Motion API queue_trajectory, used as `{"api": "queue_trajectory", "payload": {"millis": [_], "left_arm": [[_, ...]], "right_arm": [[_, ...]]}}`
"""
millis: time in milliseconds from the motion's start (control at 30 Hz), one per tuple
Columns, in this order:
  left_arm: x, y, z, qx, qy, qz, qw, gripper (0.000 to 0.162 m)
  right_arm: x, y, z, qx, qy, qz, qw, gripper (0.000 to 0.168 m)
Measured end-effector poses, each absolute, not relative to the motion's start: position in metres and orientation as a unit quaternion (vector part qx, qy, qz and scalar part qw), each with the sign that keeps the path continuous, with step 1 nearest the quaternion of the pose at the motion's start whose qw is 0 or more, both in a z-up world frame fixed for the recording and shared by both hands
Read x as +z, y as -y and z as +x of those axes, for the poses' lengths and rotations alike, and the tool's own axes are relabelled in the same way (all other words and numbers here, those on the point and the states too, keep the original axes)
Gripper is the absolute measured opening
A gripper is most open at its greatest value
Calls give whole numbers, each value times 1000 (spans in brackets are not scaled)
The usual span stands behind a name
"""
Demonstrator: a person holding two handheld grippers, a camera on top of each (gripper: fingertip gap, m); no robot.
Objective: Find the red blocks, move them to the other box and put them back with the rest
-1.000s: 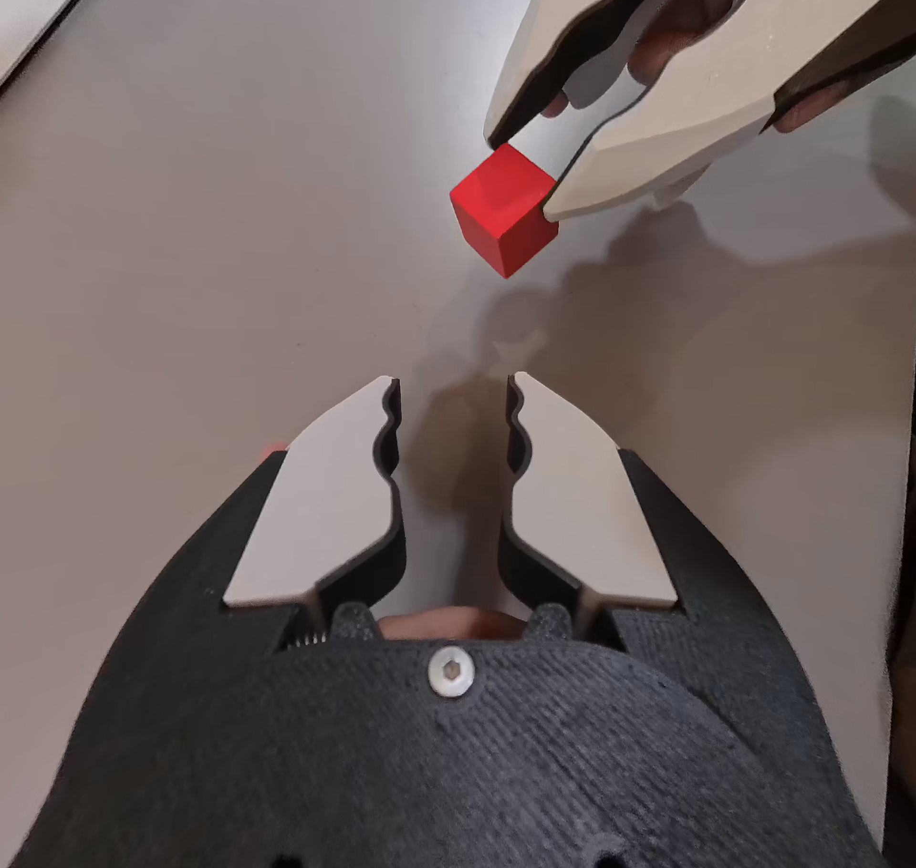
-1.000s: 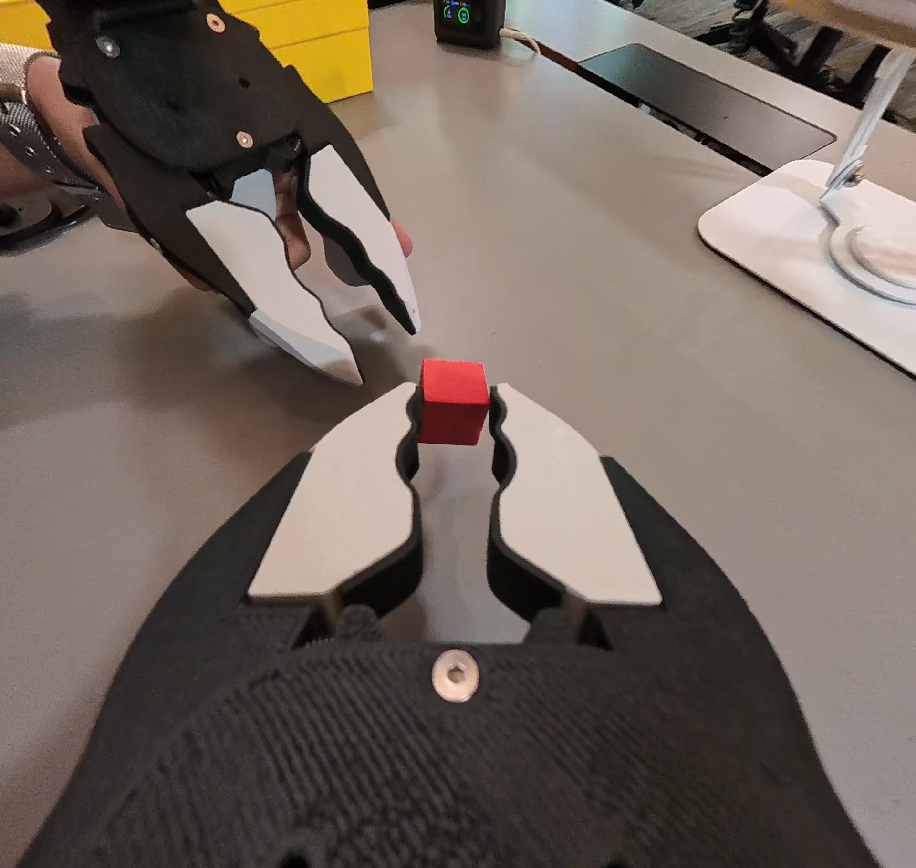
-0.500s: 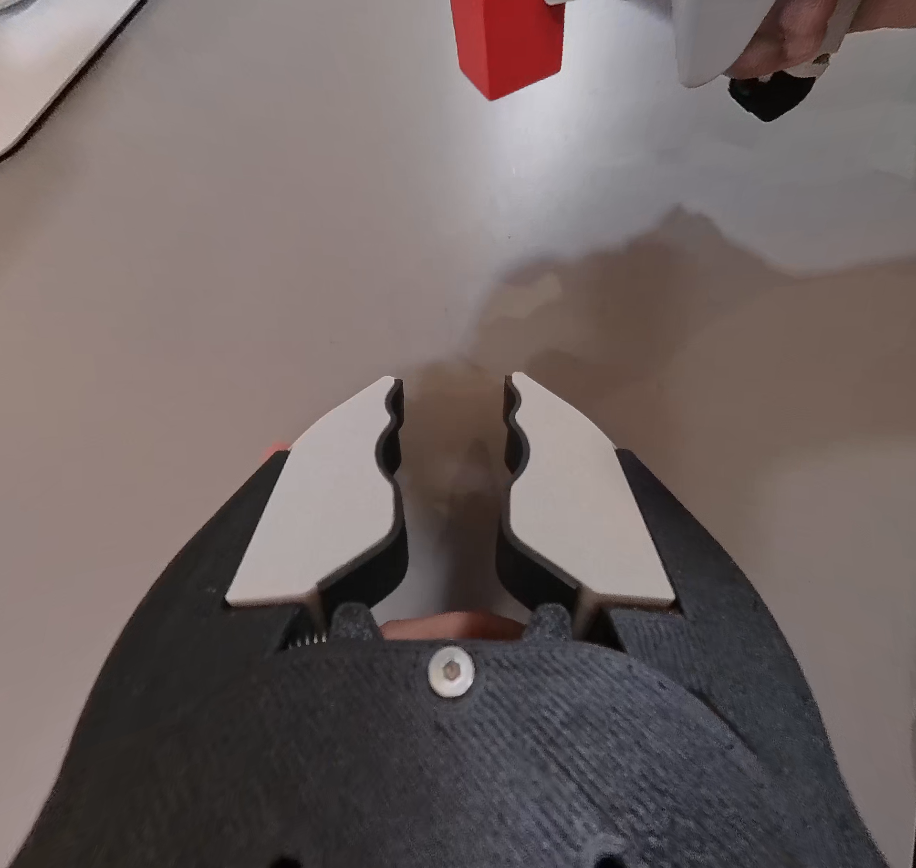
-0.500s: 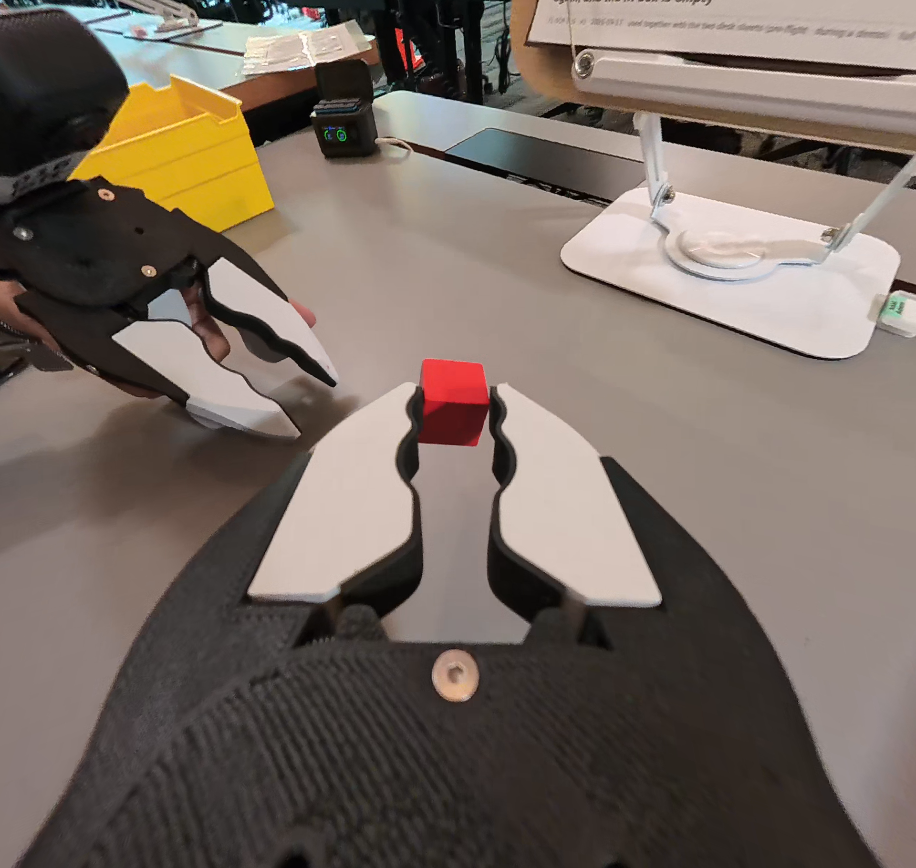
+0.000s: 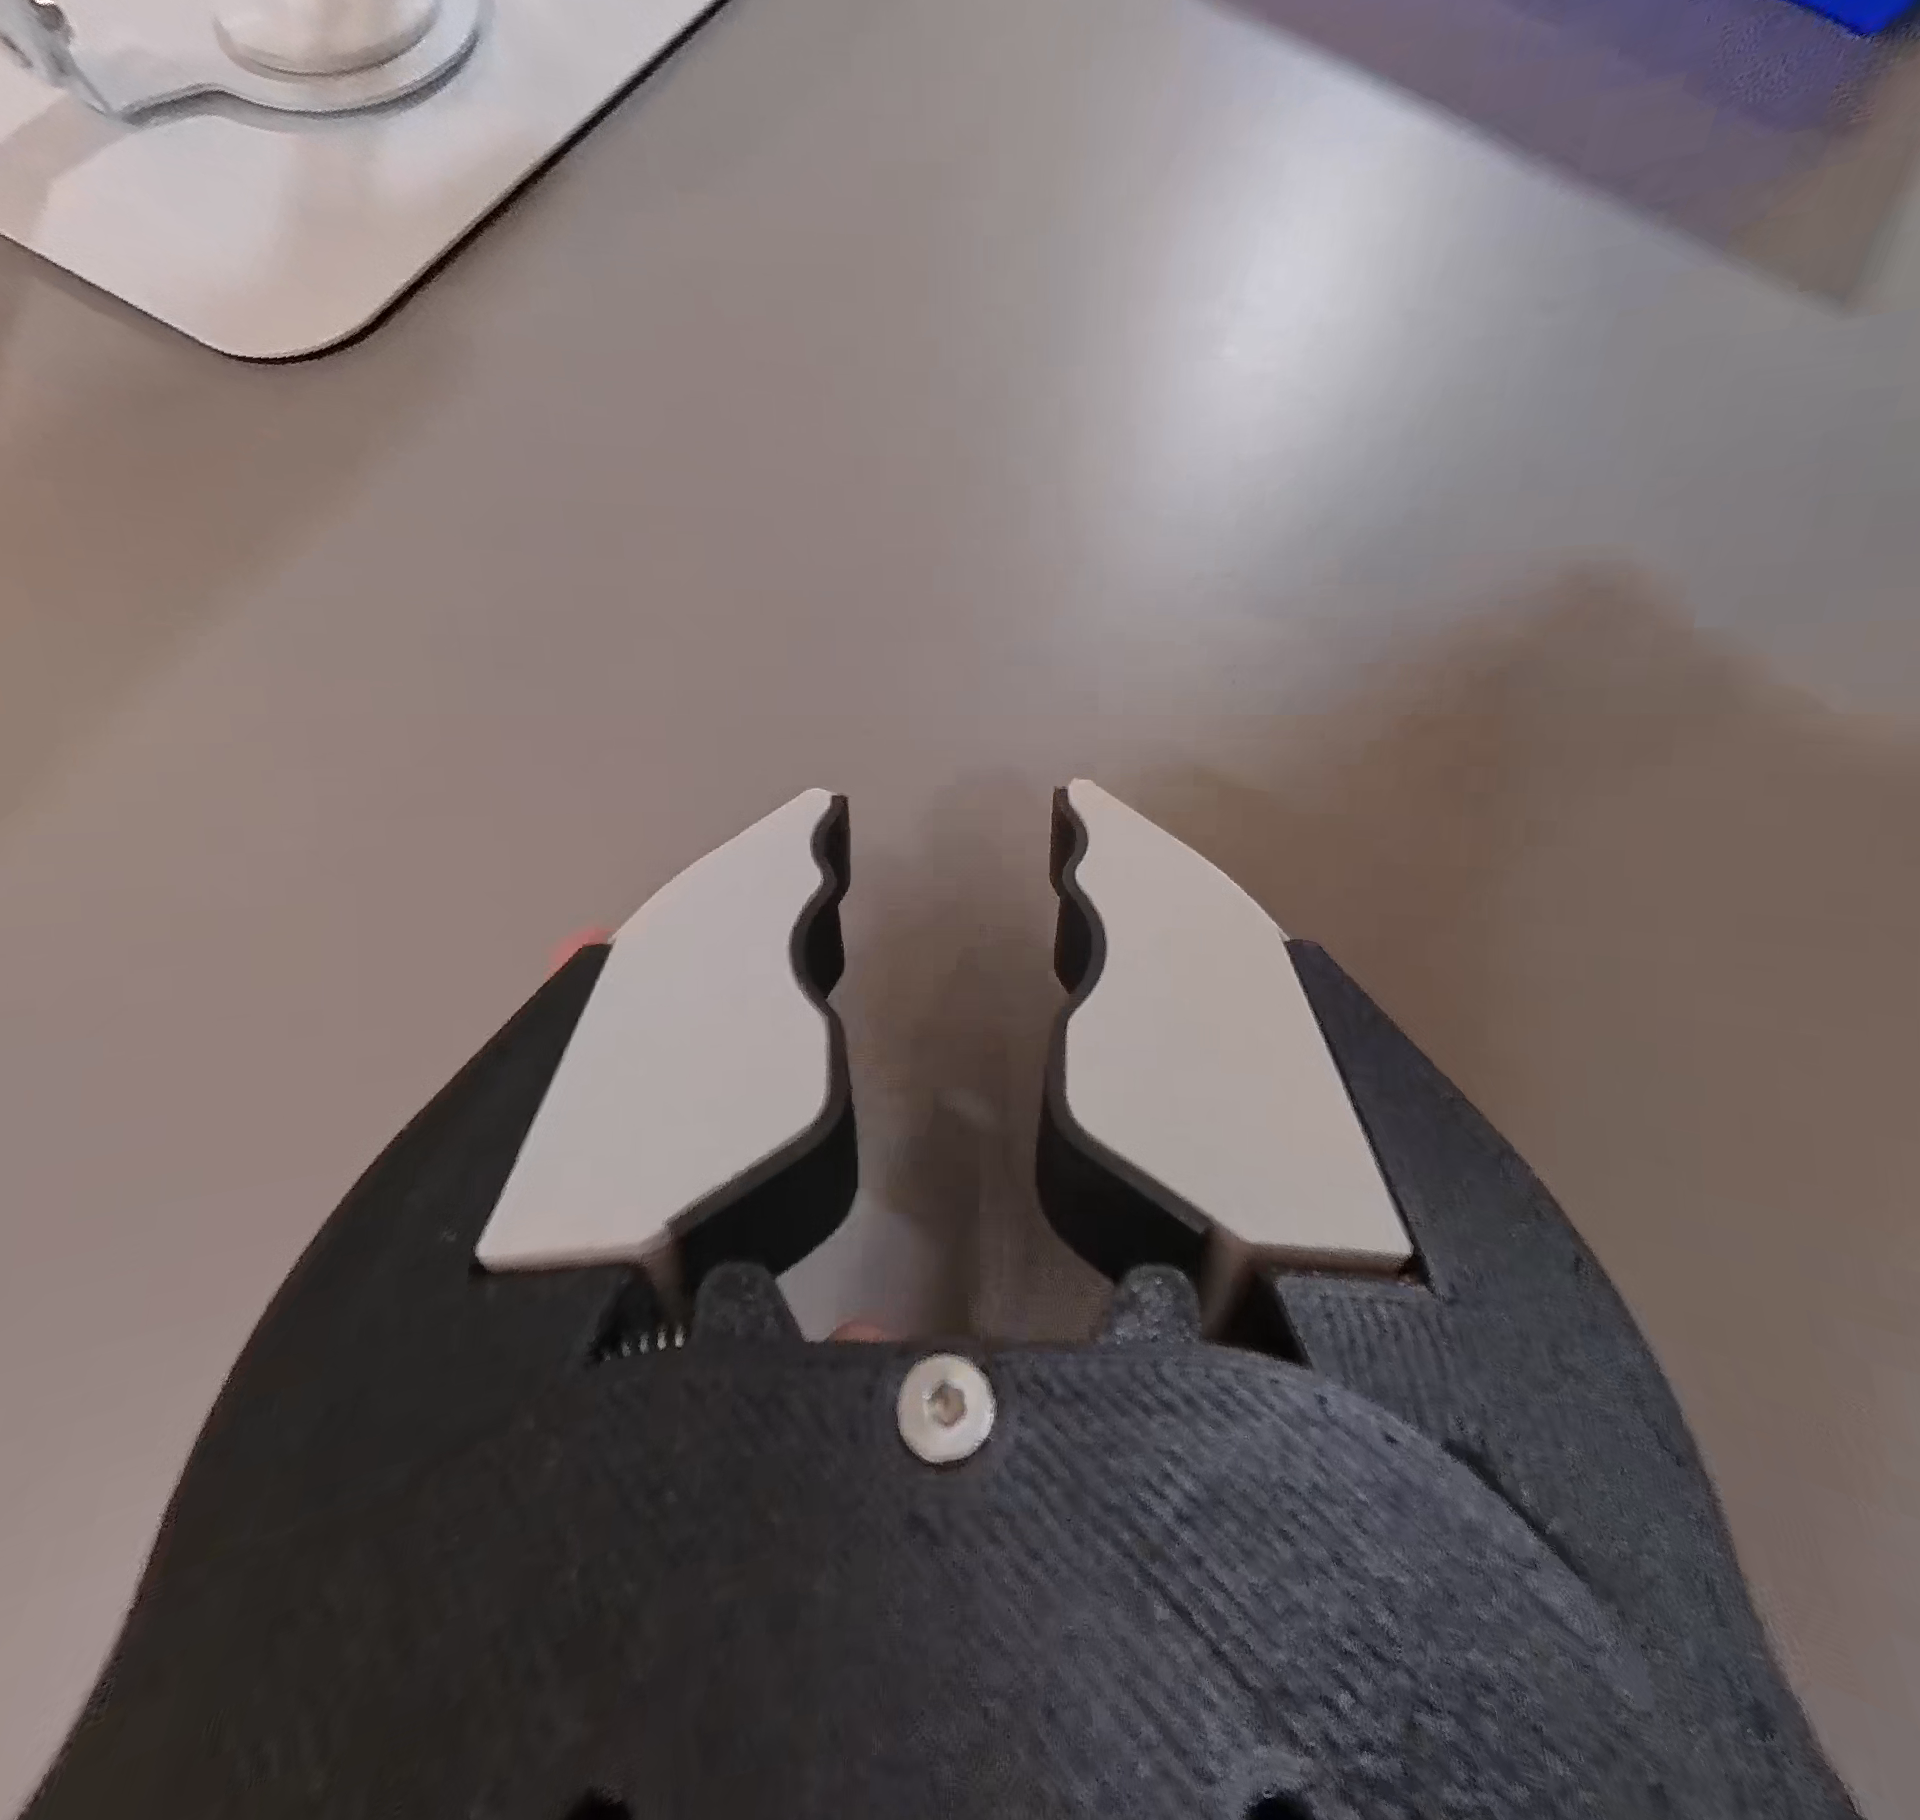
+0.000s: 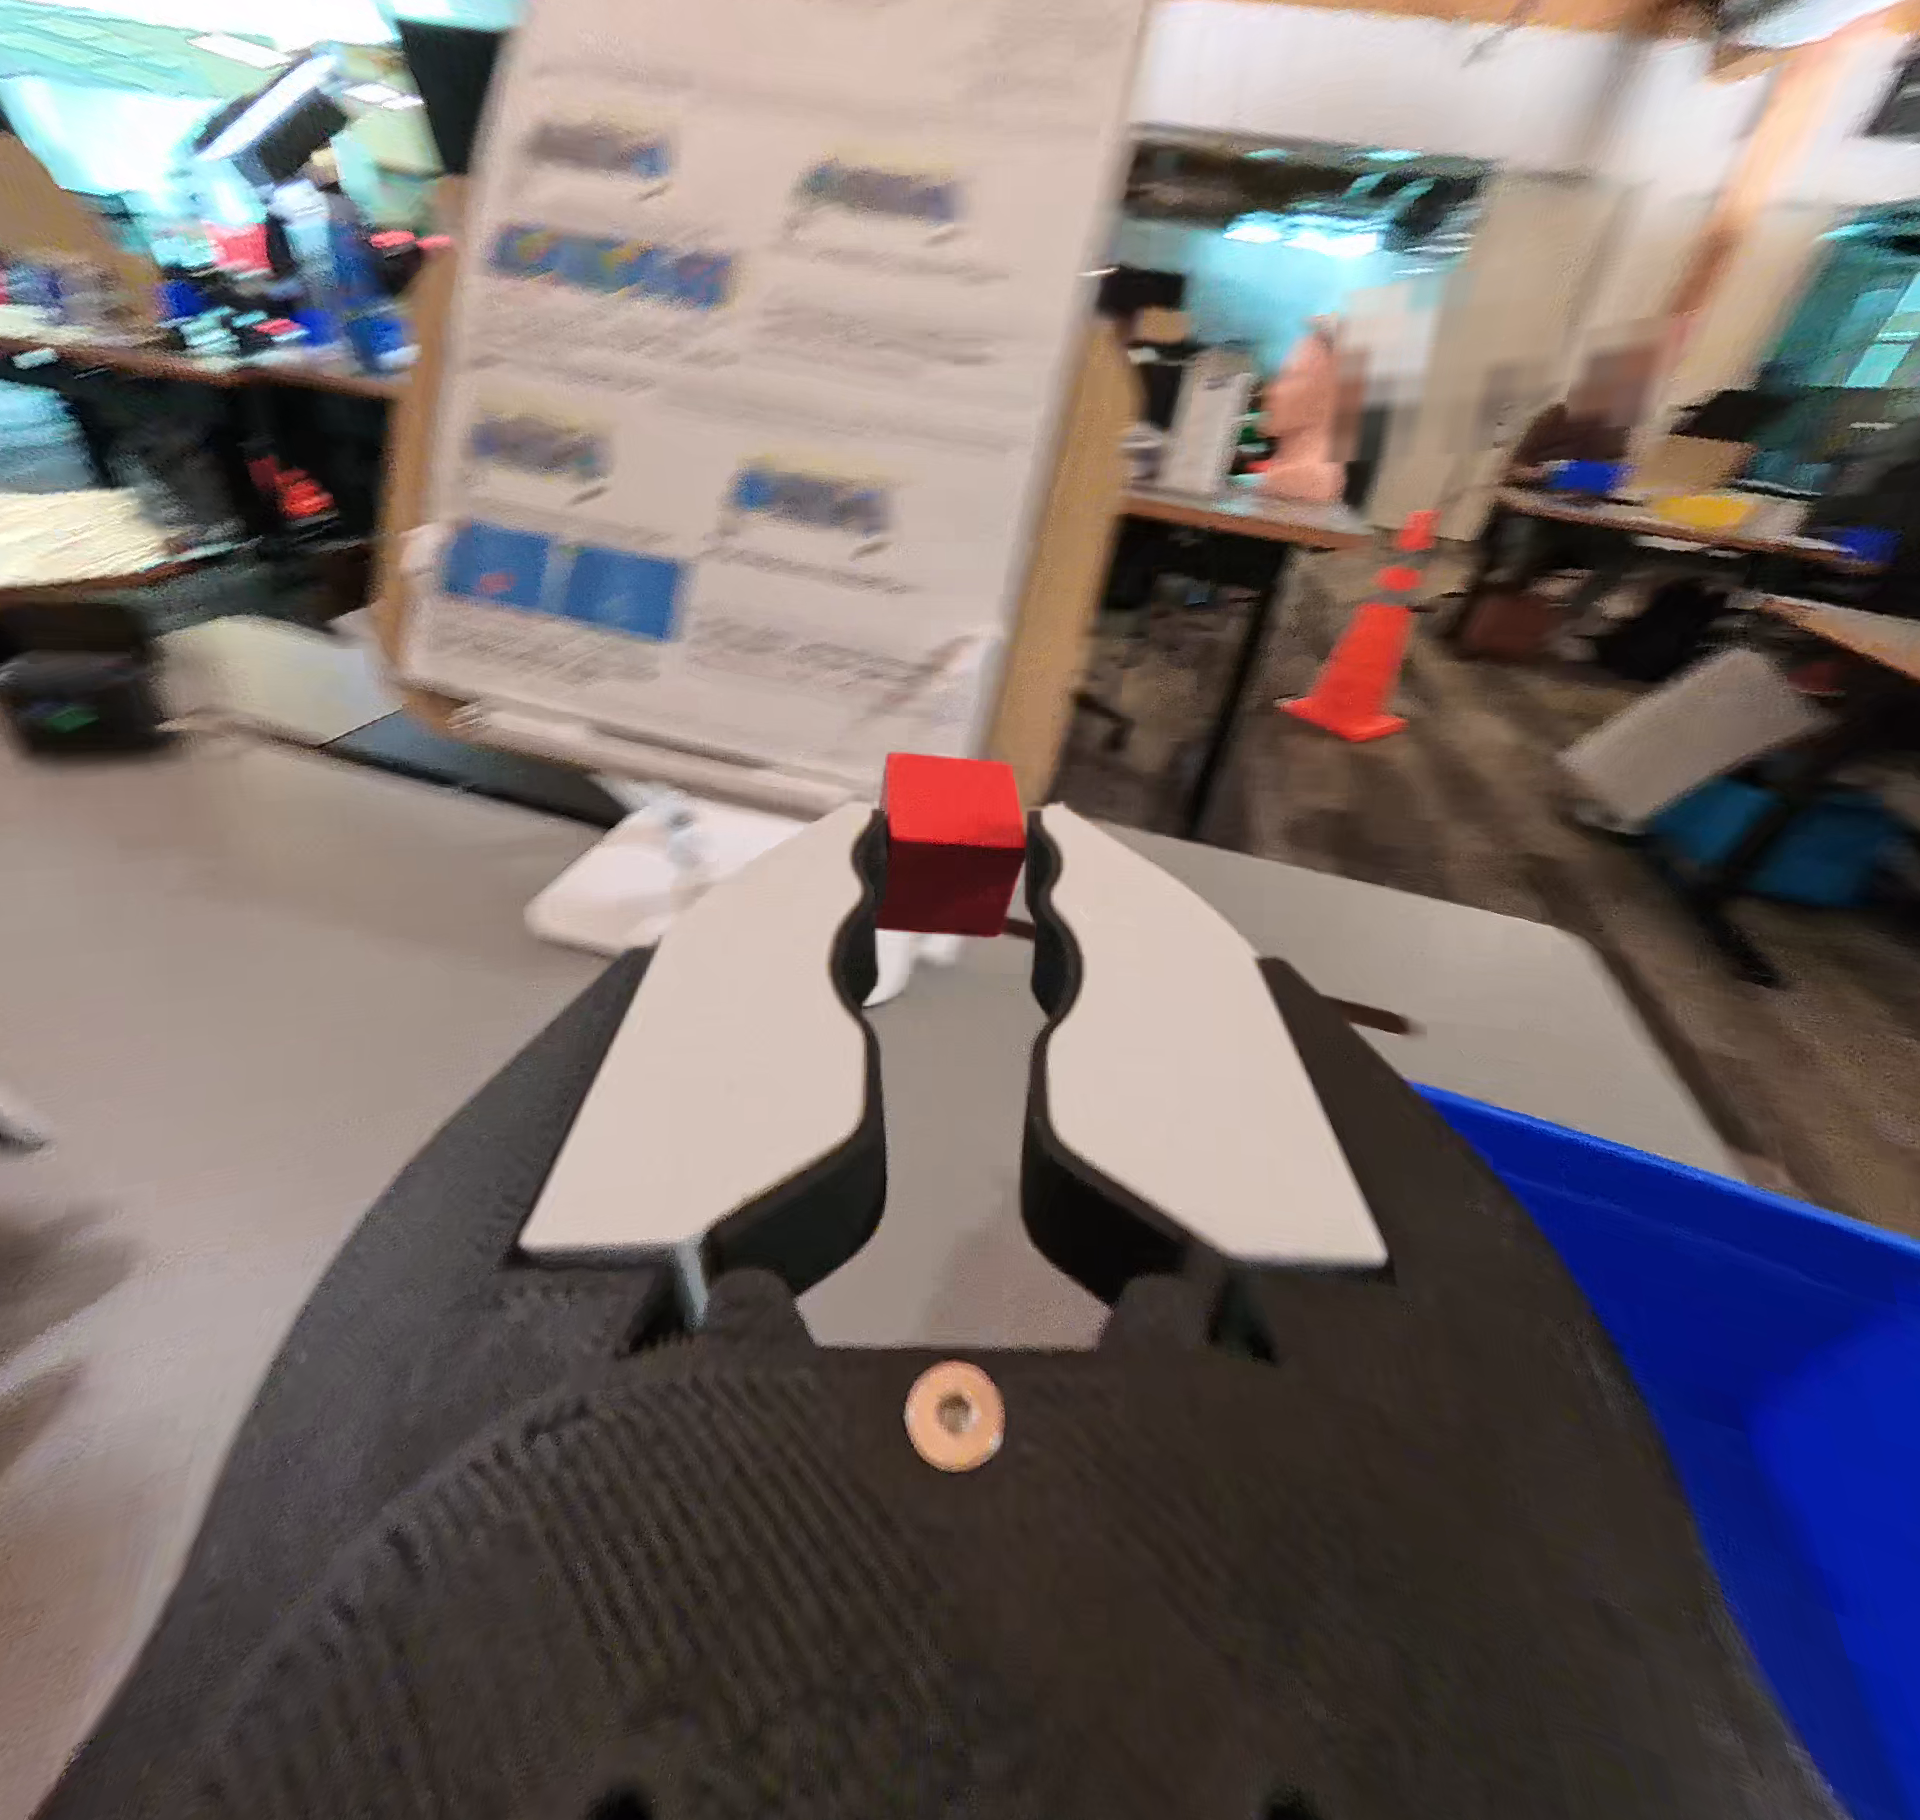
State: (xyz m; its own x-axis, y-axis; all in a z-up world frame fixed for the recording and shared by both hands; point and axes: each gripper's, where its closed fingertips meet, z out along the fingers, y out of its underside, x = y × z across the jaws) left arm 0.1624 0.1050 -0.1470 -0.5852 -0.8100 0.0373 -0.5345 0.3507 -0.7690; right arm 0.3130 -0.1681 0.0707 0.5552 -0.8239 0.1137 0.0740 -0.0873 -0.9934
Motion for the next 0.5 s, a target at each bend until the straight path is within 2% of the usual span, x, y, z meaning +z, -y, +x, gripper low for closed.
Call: {"api": "queue_trajectory", "payload": {"millis": [67, 133, 267, 500], "left_arm": [[-147, -107, 165, -385, -799, -425, 183, 42], [-147, -107, 166, -387, -796, -428, 185, 41], [-147, -107, 168, -388, -795, -430, 182, 40], [-155, -102, 166, -376, -809, -417, 174, 36]], "right_arm": [[78, 224, 335, -401, -341, -599, 603, 26], [65, 279, 357, -425, -395, -572, 580, 26], [-5, 348, 384, -420, -483, -597, 484, 26], [-102, 359, 390, -321, -529, -684, 386, 27]]}}
